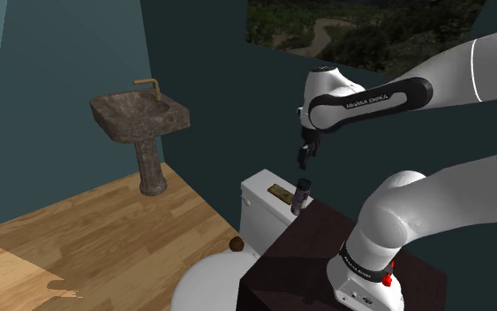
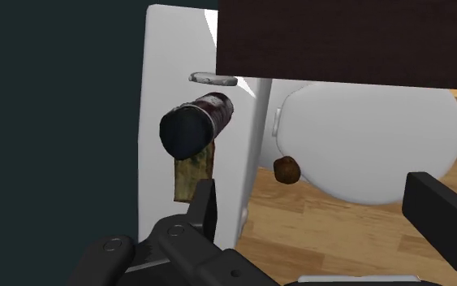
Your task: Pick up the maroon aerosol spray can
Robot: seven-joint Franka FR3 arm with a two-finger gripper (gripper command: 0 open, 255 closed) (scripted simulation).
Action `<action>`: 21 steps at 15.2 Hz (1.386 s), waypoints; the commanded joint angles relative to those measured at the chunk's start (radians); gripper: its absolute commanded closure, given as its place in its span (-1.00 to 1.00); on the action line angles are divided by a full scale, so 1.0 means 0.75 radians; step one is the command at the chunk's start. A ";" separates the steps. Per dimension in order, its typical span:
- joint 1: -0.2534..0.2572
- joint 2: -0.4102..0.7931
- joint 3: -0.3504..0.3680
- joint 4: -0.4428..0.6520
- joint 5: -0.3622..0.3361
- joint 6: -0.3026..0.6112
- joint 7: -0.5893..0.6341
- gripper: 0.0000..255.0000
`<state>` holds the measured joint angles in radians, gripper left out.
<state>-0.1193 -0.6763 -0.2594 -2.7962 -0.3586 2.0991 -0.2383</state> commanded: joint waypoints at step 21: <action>-0.170 1.147 -0.279 0.073 0.326 1.211 -0.671 -1.00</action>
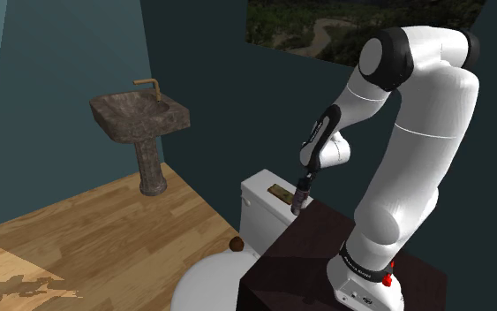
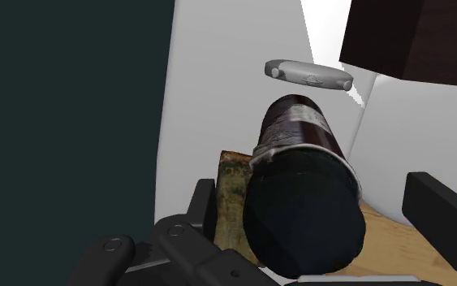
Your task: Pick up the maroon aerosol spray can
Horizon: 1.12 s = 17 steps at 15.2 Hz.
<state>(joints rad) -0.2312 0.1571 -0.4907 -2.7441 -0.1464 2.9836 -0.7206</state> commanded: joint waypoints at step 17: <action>-0.055 0.076 0.074 0.010 0.084 0.066 -0.055 1.00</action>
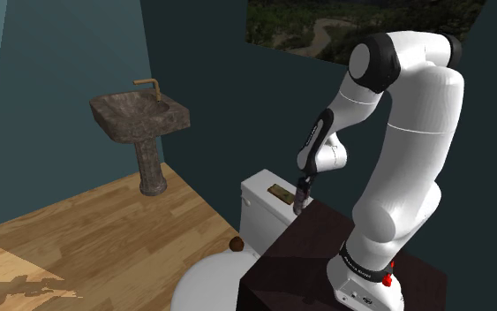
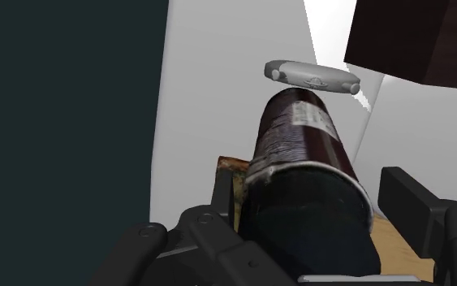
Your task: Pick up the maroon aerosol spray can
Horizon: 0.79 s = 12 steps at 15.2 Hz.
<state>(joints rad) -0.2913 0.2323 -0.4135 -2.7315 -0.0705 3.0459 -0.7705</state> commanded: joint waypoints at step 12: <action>0.155 -0.352 -0.235 -0.023 -0.364 -0.311 0.234 1.00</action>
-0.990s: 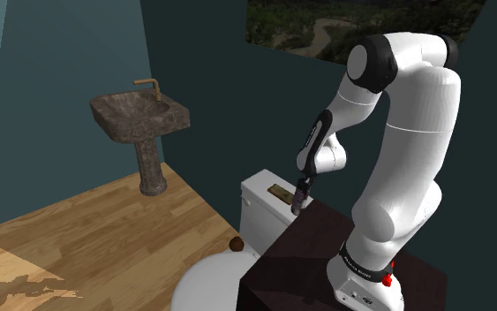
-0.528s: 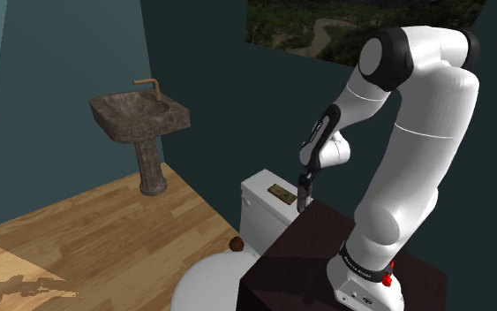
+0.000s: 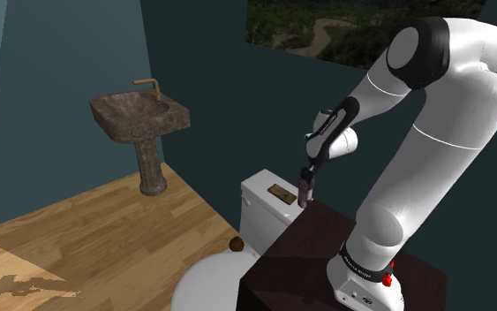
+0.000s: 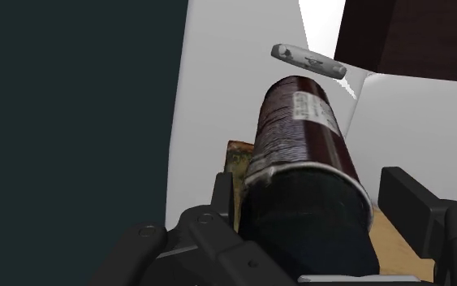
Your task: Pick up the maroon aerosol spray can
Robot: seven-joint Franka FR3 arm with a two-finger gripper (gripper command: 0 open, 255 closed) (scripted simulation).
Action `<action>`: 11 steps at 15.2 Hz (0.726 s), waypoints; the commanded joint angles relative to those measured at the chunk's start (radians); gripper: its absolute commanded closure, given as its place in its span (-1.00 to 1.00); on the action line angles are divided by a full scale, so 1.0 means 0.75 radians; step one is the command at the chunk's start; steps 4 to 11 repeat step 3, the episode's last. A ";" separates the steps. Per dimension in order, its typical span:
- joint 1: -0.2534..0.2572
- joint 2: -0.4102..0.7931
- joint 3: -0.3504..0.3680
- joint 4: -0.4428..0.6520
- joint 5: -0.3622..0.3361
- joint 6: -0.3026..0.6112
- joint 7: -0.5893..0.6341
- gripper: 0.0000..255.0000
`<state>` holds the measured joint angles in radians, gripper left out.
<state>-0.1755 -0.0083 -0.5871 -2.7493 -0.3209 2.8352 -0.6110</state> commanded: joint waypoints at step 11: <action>-0.006 -0.062 0.000 0.002 -0.051 -0.061 0.033 1.00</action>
